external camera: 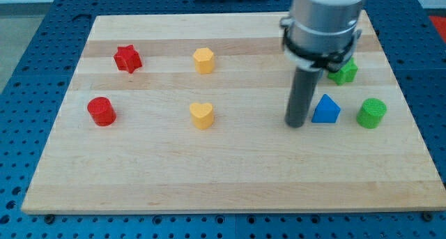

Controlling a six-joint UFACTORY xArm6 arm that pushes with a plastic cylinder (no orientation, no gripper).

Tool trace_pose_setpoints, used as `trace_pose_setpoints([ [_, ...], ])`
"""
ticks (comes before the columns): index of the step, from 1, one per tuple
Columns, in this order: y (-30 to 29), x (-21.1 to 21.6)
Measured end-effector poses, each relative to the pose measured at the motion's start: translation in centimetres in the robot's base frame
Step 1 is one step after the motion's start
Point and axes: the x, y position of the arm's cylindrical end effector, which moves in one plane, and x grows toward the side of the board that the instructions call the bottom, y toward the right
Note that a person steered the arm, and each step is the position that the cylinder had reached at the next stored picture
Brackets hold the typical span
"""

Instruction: Push the blue triangle right and up

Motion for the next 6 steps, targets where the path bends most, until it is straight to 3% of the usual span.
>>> trace_pose_setpoints([
  [1, 0.4, 2.8],
  [4, 4.2, -2.8],
  [6, 4.0, -3.4],
])
